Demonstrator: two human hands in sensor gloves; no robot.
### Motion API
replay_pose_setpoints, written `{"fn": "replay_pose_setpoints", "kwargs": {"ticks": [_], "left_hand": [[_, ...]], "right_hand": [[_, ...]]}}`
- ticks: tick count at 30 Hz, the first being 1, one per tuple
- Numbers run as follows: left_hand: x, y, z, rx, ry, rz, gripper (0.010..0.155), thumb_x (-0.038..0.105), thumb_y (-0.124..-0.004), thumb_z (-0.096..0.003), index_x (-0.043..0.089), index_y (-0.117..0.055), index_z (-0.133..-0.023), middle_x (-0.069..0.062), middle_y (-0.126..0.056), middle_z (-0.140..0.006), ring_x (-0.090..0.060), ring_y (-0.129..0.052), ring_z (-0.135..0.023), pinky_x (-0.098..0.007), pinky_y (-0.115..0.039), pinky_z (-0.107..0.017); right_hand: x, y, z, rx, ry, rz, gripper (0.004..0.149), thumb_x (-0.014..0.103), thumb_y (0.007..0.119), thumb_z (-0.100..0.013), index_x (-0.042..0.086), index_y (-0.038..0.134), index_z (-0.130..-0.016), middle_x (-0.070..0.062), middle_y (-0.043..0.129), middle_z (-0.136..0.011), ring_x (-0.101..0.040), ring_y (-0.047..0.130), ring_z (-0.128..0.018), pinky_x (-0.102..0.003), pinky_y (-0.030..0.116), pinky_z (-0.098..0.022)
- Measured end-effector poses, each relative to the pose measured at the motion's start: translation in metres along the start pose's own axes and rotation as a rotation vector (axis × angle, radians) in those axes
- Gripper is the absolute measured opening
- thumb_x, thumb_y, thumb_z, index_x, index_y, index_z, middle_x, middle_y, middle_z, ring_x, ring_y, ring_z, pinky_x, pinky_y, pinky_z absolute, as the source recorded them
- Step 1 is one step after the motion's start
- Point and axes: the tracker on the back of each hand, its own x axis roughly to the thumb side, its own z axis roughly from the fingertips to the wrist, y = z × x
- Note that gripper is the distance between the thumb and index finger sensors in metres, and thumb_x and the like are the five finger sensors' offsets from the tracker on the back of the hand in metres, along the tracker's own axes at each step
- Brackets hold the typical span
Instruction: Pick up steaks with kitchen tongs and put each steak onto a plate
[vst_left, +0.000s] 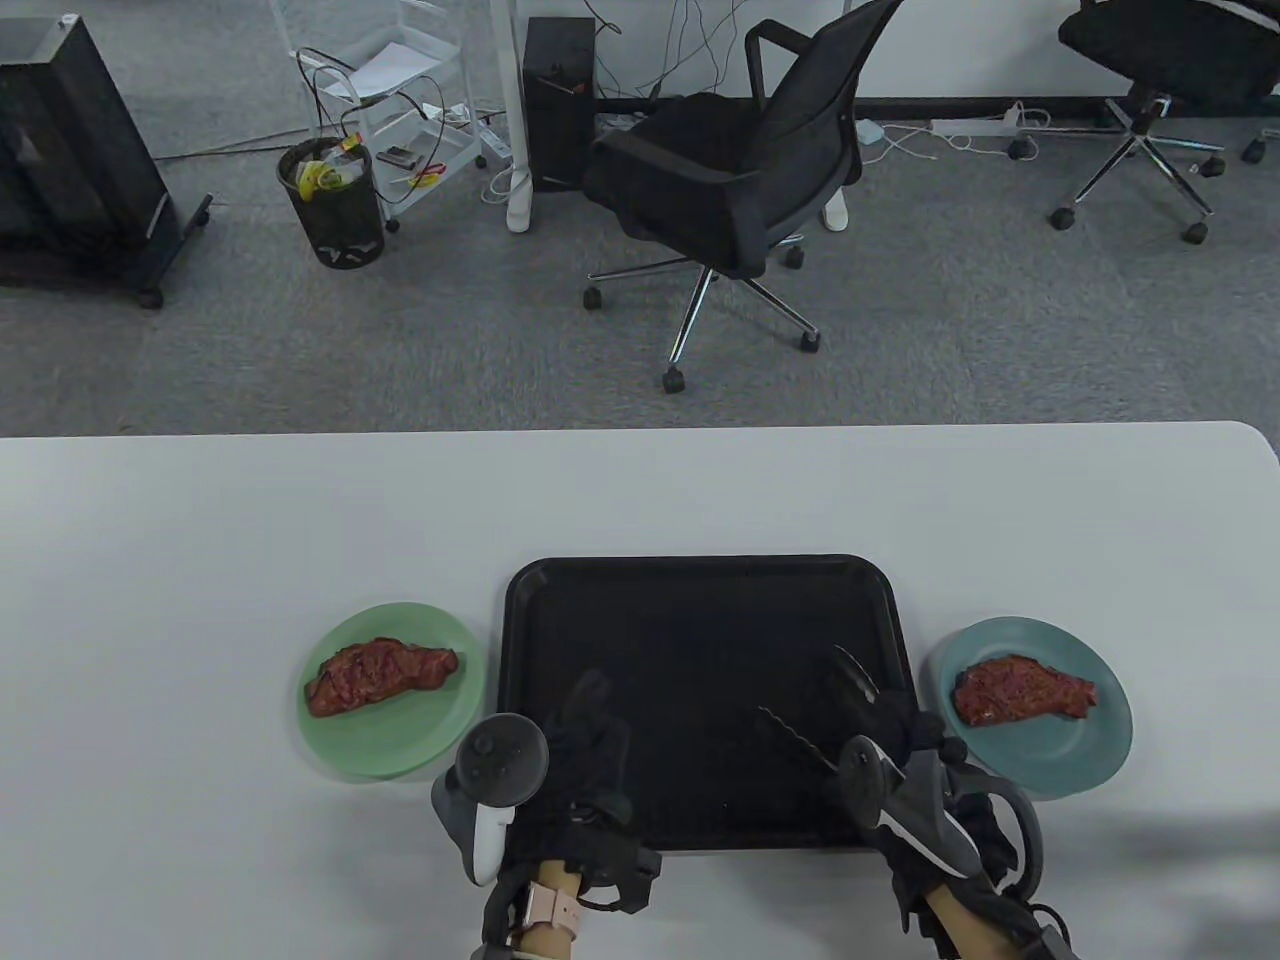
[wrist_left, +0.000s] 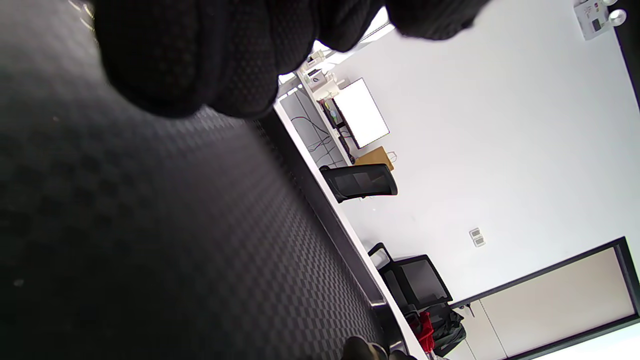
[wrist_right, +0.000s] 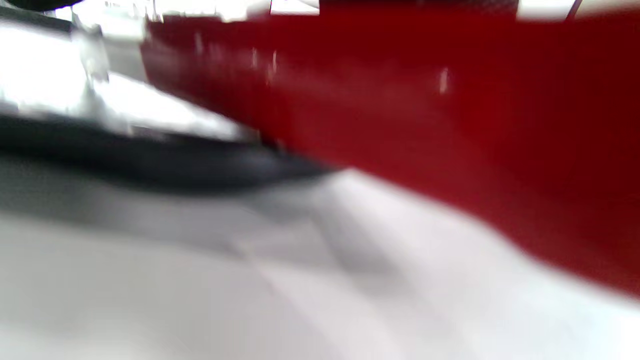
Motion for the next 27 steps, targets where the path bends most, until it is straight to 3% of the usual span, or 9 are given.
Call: {"fn": "replay_pose_setpoints", "kwargs": {"ticks": [6, 8, 12, 16, 27], "left_hand": [[-0.002, -0.001, -0.001, 0.015, -0.011, 0.043, 0.065, 0.040, -0.070, -0.0448, 0.015, -0.056, -0.104, -0.021, -0.070, -0.090, -0.040, -0.089, -0.060, -0.035, -0.089, -0.033], [-0.002, -0.003, -0.002, 0.017, -0.015, 0.049, 0.066, 0.040, -0.070, -0.0448, 0.015, -0.056, -0.104, -0.021, -0.070, -0.090, -0.040, -0.089, -0.060, -0.035, -0.089, -0.033], [-0.004, -0.004, -0.001, 0.017, -0.024, 0.044, 0.066, 0.040, -0.070, -0.0449, 0.015, -0.055, -0.104, -0.021, -0.070, -0.090, -0.040, -0.089, -0.060, -0.035, -0.089, -0.033], [-0.007, -0.005, -0.002, 0.019, -0.026, 0.042, 0.066, 0.040, -0.070, -0.0448, 0.015, -0.055, -0.104, -0.021, -0.070, -0.090, -0.040, -0.089, -0.060, -0.035, -0.089, -0.033], [-0.007, -0.007, -0.002, 0.015, -0.041, 0.031, 0.066, 0.040, -0.070, -0.0448, 0.015, -0.055, -0.104, -0.021, -0.070, -0.090, -0.040, -0.089, -0.061, -0.035, -0.089, -0.034]], "right_hand": [[-0.011, -0.042, -0.001, -0.167, -0.175, -0.528, 0.083, 0.060, 0.067, -0.040, 0.022, 0.036, -0.107, -0.017, 0.067, -0.101, -0.039, 0.082, -0.072, -0.050, 0.075, -0.051], [-0.012, -0.050, -0.005, -0.203, -0.160, -0.670, 0.079, 0.057, 0.068, -0.041, 0.023, 0.040, -0.106, -0.016, 0.074, -0.095, -0.037, 0.086, -0.064, -0.047, 0.077, -0.046], [-0.007, -0.042, -0.010, -0.206, -0.110, -0.847, 0.074, 0.055, 0.069, -0.042, 0.023, 0.046, -0.104, -0.016, 0.082, -0.084, -0.034, 0.090, -0.052, -0.044, 0.080, -0.037], [-0.001, -0.029, -0.008, -0.147, -0.125, -0.754, 0.072, 0.054, 0.069, -0.042, 0.021, 0.050, -0.103, -0.017, 0.085, -0.080, -0.034, 0.091, -0.049, -0.044, 0.080, -0.035], [0.006, -0.023, -0.003, -0.141, -0.158, -0.637, 0.072, 0.054, 0.068, -0.042, 0.020, 0.050, -0.103, -0.016, 0.085, -0.079, -0.034, 0.091, -0.049, -0.044, 0.080, -0.035]]}}
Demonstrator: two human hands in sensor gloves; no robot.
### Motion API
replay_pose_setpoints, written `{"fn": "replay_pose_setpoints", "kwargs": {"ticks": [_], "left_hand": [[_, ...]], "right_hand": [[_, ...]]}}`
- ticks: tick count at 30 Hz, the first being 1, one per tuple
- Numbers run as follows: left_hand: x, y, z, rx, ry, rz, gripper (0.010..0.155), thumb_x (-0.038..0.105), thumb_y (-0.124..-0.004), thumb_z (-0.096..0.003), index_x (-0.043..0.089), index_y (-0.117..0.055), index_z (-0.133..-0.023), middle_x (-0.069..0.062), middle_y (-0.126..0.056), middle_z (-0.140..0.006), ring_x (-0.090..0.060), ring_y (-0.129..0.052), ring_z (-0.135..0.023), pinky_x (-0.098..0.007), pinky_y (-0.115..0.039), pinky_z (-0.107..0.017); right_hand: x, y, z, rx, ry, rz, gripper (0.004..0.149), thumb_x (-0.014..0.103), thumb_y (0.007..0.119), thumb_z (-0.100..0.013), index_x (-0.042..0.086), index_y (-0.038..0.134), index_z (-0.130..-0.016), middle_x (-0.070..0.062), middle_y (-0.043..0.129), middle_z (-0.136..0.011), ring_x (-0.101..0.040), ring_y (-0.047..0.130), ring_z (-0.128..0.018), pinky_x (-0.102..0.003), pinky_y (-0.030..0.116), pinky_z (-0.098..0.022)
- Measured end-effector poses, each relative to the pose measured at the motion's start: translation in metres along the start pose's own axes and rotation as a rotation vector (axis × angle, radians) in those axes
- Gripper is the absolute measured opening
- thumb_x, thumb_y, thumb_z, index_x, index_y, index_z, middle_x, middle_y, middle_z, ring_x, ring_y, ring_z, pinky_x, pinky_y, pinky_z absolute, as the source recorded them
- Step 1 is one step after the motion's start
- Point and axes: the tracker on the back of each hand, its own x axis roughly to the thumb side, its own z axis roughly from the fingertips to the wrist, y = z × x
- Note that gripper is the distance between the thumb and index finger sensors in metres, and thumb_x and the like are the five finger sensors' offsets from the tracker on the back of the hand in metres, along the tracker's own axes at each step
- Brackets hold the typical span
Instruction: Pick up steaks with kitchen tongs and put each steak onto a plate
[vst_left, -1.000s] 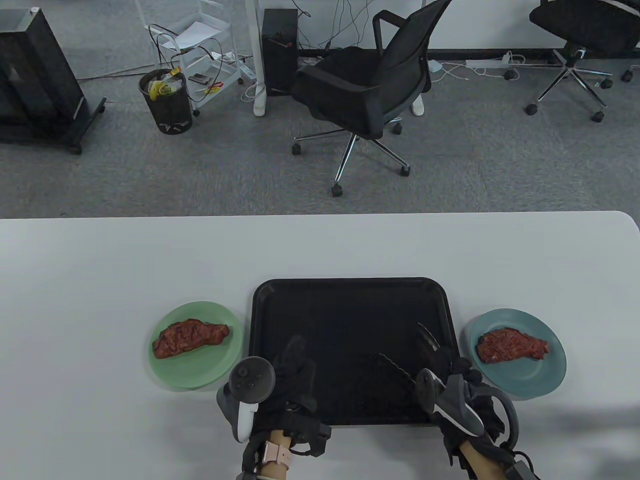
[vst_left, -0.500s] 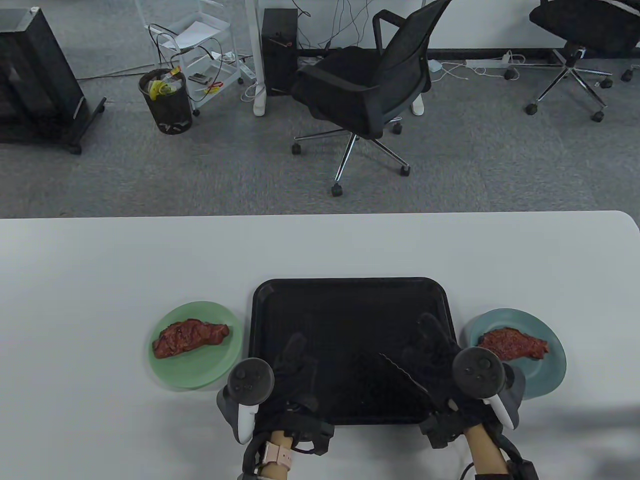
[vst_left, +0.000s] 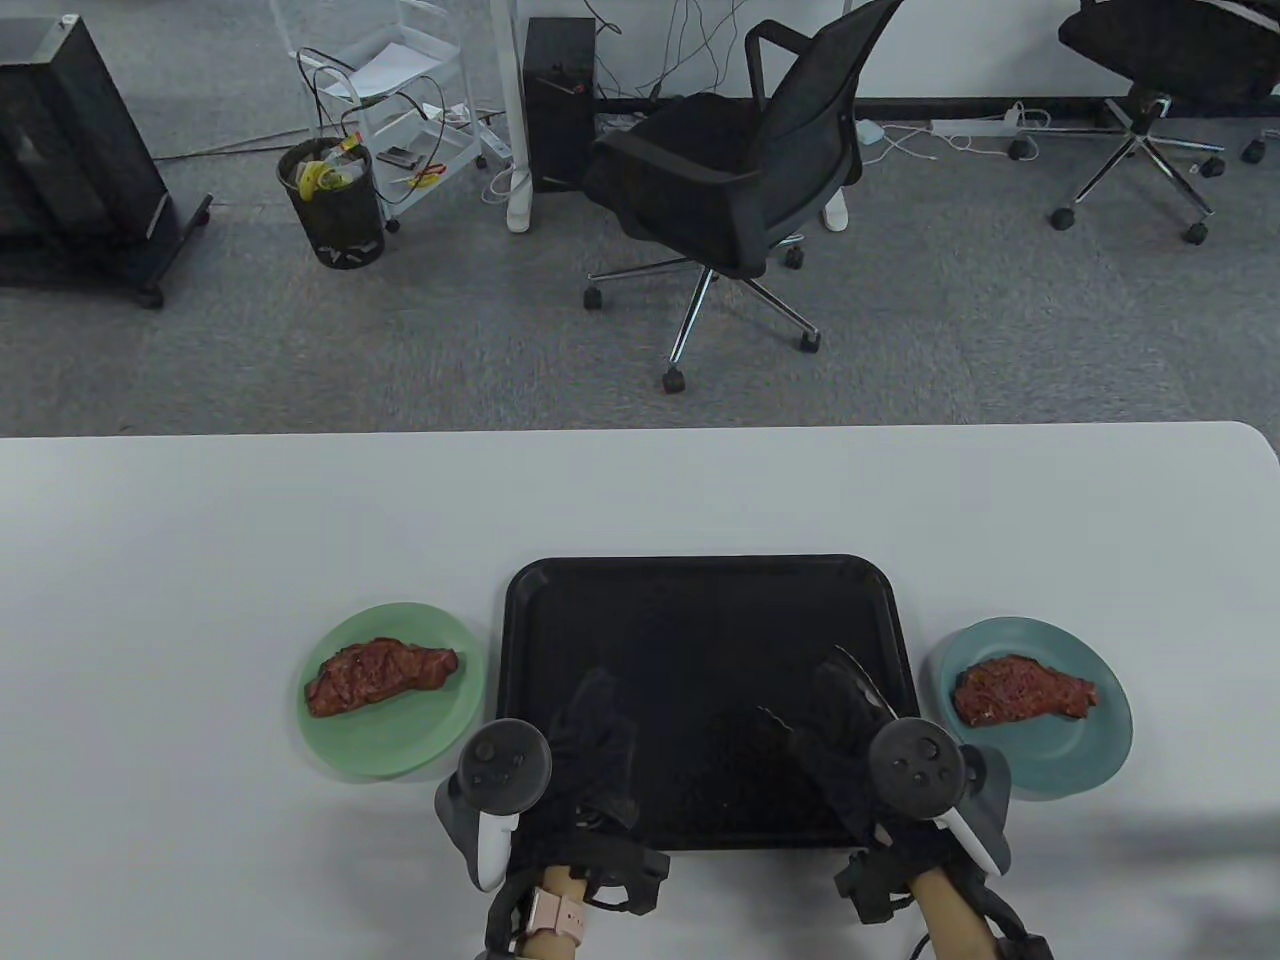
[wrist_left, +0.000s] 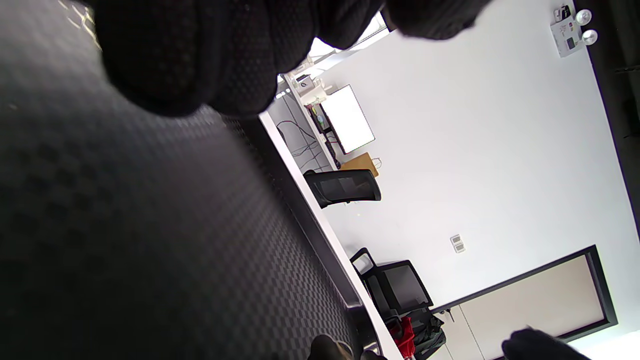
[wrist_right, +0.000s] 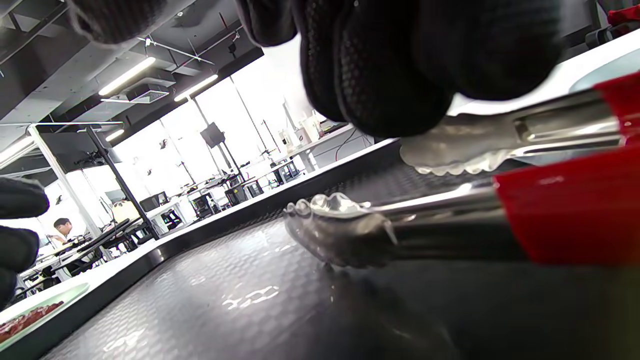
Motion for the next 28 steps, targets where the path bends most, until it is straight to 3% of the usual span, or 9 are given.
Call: {"fn": "replay_pose_setpoints", "kwargs": {"ticks": [28], "left_hand": [[-0.0050, -0.0019, -0.0015, -0.001, 0.004, -0.016, 0.066, 0.040, -0.070, -0.0448, 0.015, -0.056, -0.104, -0.021, -0.070, -0.090, -0.040, -0.089, -0.061, -0.036, -0.089, -0.034]], "right_hand": [[-0.0010, 0.0044, 0.0008, 0.039, 0.006, 0.044, 0.069, 0.054, 0.068, -0.042, 0.021, 0.054, -0.102, -0.017, 0.088, -0.075, -0.034, 0.091, -0.047, -0.044, 0.081, -0.033]]}}
